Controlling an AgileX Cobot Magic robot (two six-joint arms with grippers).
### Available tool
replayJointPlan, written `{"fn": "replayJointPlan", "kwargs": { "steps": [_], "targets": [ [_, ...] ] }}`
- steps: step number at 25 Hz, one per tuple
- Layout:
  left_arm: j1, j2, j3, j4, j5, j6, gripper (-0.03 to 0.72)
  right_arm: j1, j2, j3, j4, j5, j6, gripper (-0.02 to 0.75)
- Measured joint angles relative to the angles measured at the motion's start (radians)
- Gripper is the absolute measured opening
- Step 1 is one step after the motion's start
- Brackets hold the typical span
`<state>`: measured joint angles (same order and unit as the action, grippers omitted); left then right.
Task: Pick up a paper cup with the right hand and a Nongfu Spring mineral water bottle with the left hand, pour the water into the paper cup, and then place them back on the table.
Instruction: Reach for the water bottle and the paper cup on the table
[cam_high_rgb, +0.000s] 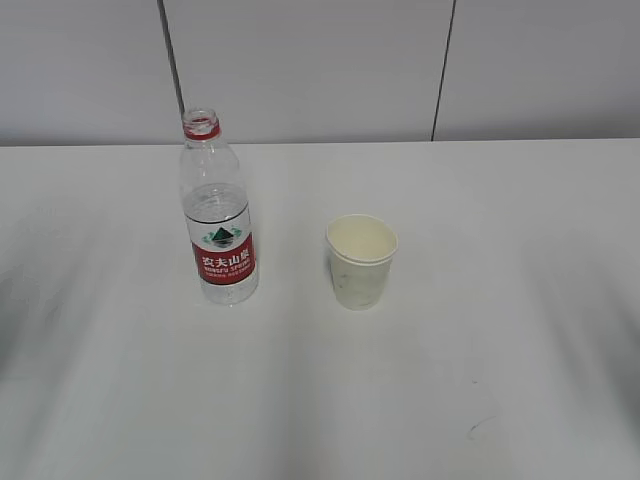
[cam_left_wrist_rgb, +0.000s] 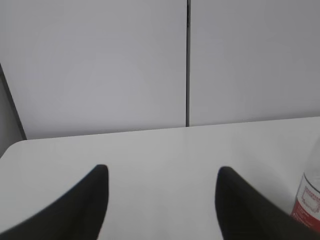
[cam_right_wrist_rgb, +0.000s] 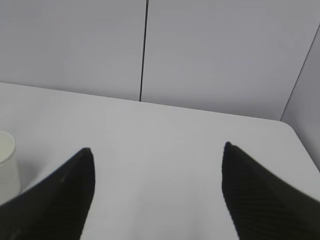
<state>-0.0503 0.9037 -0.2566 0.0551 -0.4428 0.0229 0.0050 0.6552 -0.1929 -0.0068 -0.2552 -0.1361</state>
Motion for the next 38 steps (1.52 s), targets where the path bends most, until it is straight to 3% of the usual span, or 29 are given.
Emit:
{"fn": "replayJointPlan", "kwargs": {
  "steps": [6, 18, 23, 33, 38],
  "targets": [
    [0.0, 0.124, 0.0, 0.0, -0.122, -0.003, 0.425, 0.0, 0.144, 0.0, -0.019, -0.131, 0.0, 0.587],
    [-0.078, 0.4, -0.001, 0.084, -0.299, -0.023, 0.425, 0.0, 0.52, -0.153, -0.277, -0.231, 0.204, 0.587],
    [-0.094, 0.454, -0.005, 0.144, -0.308, -0.023, 0.425, 0.0, 0.694, -0.166, -0.349, -0.43, 0.218, 0.587],
    [-0.117, 0.517, -0.035, 0.165, -0.316, -0.023, 0.424, 0.0, 1.049, -0.173, -0.461, -0.762, 0.221, 0.587],
    [-0.117, 0.574, -0.064, 0.207, -0.319, -0.043, 0.424, 0.0, 1.164, -0.215, -0.536, -0.841, 0.221, 0.587]
  ]
}}
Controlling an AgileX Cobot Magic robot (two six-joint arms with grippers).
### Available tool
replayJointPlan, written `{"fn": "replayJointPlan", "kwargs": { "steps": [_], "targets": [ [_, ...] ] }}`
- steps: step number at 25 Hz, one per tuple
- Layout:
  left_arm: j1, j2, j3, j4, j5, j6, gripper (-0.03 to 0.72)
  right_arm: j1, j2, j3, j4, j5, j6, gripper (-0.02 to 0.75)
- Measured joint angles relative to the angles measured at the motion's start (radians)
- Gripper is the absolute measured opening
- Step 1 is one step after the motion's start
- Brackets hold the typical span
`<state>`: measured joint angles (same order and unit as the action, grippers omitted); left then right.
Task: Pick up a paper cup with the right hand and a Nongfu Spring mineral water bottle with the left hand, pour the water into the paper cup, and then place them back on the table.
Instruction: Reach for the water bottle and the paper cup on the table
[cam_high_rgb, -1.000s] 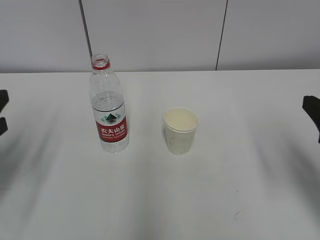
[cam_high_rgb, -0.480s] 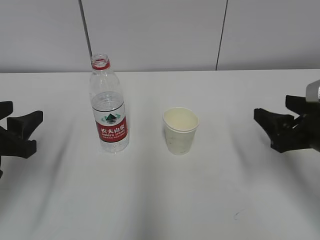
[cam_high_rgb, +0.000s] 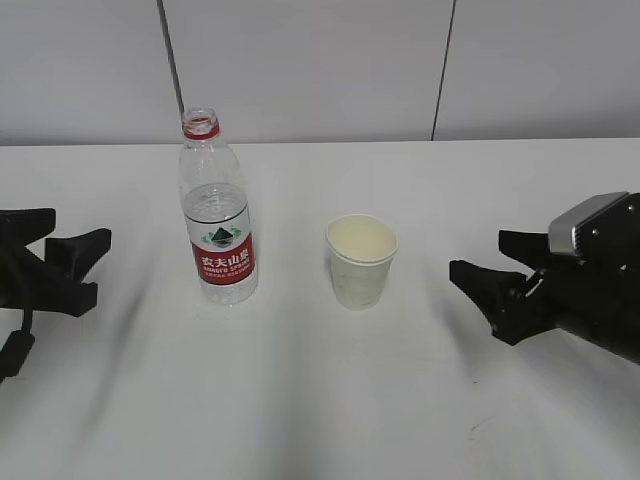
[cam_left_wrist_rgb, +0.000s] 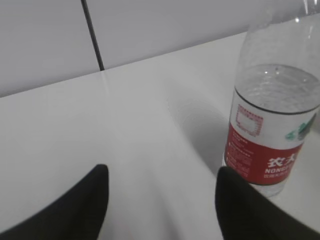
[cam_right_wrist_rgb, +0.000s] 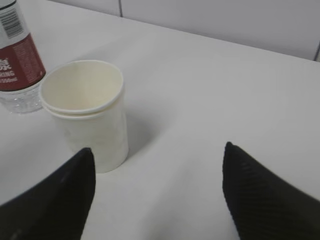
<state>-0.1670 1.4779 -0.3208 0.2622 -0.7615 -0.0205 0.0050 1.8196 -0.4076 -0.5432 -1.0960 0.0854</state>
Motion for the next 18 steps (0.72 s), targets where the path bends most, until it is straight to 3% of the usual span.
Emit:
{"fn": "replayJointPlan", "kwargs": {
  "steps": [9, 18],
  "targets": [
    [-0.001, 0.098, -0.004, 0.026, -0.096, -0.019, 0.426, 0.0, 0.148, -0.151, -0.212, -0.017, 0.022, 0.587],
    [-0.001, 0.173, -0.005, 0.028, -0.184, -0.022, 0.429, 0.014, 0.304, -0.282, -0.291, -0.043, 0.059, 0.588]
  ]
}}
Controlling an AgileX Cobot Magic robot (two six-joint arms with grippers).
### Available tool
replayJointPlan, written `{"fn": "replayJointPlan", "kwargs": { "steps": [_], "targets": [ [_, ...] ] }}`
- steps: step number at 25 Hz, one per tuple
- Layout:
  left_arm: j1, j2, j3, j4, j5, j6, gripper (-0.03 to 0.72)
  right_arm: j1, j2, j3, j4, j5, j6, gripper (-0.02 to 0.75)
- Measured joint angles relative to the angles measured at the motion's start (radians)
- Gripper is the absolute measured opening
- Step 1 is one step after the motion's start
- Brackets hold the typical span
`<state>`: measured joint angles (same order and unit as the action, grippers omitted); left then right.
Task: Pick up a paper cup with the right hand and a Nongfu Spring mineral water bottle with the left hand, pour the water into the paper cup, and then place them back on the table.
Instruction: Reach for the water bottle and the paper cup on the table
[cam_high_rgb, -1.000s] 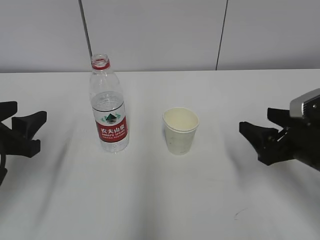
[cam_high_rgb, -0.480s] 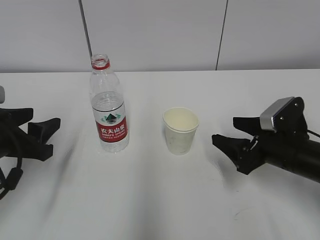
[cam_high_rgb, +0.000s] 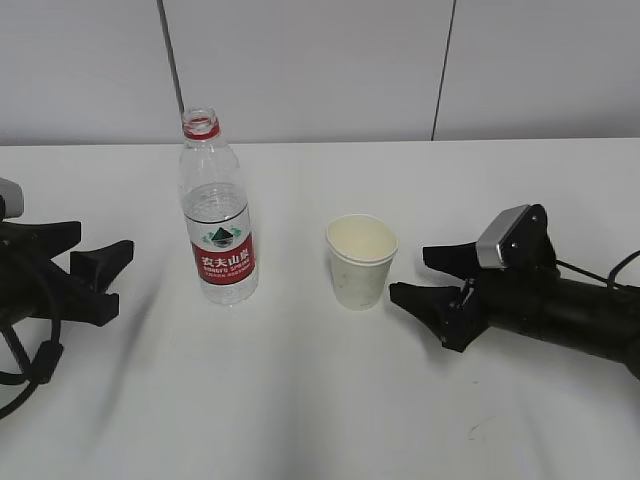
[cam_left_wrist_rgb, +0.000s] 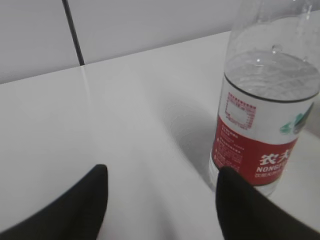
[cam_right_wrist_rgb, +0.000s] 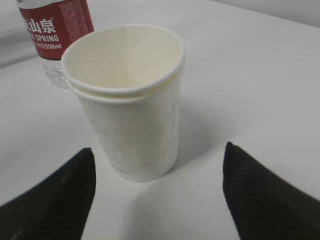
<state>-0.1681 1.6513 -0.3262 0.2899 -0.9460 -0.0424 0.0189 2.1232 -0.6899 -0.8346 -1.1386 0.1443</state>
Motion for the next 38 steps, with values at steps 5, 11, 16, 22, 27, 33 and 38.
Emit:
{"fn": "replayJointPlan", "kwargs": {
  "steps": [5, 11, 16, 22, 27, 33, 38],
  "targets": [
    [0.0, 0.001, 0.0, 0.0, -0.018, 0.0, 0.429, 0.072, 0.063, -0.072, 0.002, -0.001, 0.003, 0.588],
    [0.0, 0.001, 0.0, 0.0, -0.019, 0.0, 0.429, 0.149, 0.136, -0.151, 0.113, -0.002, 0.016, 0.589],
    [0.0, 0.001, 0.0, 0.0, -0.019, -0.02, 0.429, 0.189, 0.177, -0.216, 0.129, -0.002, 0.038, 0.589],
    [0.0, 0.001, 0.0, 0.017, -0.019, -0.055, 0.429, 0.194, 0.186, -0.228, 0.163, -0.002, 0.072, 0.588],
    [0.0, 0.045, -0.02, 0.069, -0.043, -0.068, 0.429, 0.194, 0.186, -0.228, 0.166, -0.002, 0.086, 0.588],
    [0.0, 0.154, -0.029, 0.102, -0.179, -0.079, 0.432, 0.194, 0.186, -0.228, 0.166, -0.002, 0.089, 0.587],
    [0.0, 0.212, -0.029, 0.11, -0.191, -0.08, 0.446, 0.194, 0.186, -0.228, 0.166, -0.002, 0.091, 0.549]
  ]
}}
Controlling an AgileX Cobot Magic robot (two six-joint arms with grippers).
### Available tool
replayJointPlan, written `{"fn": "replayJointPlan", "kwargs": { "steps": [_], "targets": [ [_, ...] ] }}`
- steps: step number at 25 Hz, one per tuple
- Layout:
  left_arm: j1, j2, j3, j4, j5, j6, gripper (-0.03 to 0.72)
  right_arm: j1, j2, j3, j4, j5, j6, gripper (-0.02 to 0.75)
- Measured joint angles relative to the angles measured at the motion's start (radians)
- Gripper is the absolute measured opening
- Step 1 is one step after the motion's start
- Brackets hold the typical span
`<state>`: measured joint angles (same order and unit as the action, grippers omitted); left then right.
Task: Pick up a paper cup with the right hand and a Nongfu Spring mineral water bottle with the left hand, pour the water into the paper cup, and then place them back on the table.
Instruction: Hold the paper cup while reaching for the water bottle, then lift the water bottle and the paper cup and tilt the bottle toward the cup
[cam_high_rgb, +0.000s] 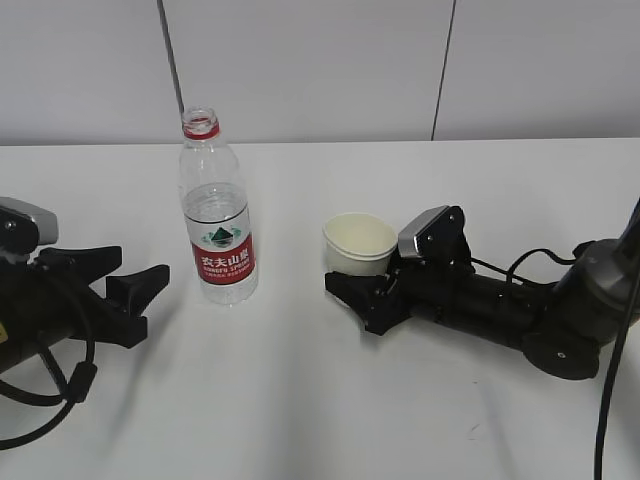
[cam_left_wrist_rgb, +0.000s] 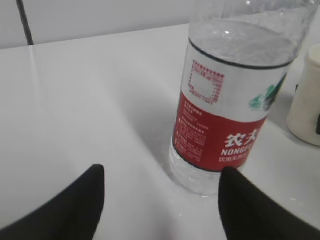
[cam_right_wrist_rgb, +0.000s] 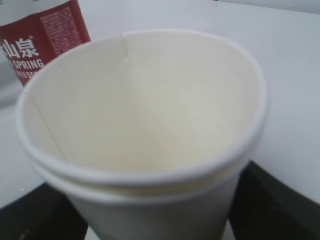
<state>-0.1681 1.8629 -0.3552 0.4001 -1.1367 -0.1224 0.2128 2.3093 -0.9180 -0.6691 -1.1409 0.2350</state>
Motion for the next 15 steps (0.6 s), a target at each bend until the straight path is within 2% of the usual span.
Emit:
{"fn": "replayJointPlan", "kwargs": {
  "steps": [4, 9, 15],
  "targets": [
    [-0.011, 0.018, -0.014, 0.002, 0.0, -0.002, 0.477, 0.0, 0.0, 0.0, 0.0, 0.0, 0.0, 0.545],
    [-0.08, 0.053, -0.098, 0.001, 0.008, -0.002, 0.566, 0.0, 0.0, 0.0, -0.002, 0.0, 0.0, 0.545],
    [-0.131, 0.108, -0.198, -0.003, 0.013, -0.002, 0.582, 0.0, 0.0, 0.0, -0.004, 0.0, 0.0, 0.542]
  ]
}}
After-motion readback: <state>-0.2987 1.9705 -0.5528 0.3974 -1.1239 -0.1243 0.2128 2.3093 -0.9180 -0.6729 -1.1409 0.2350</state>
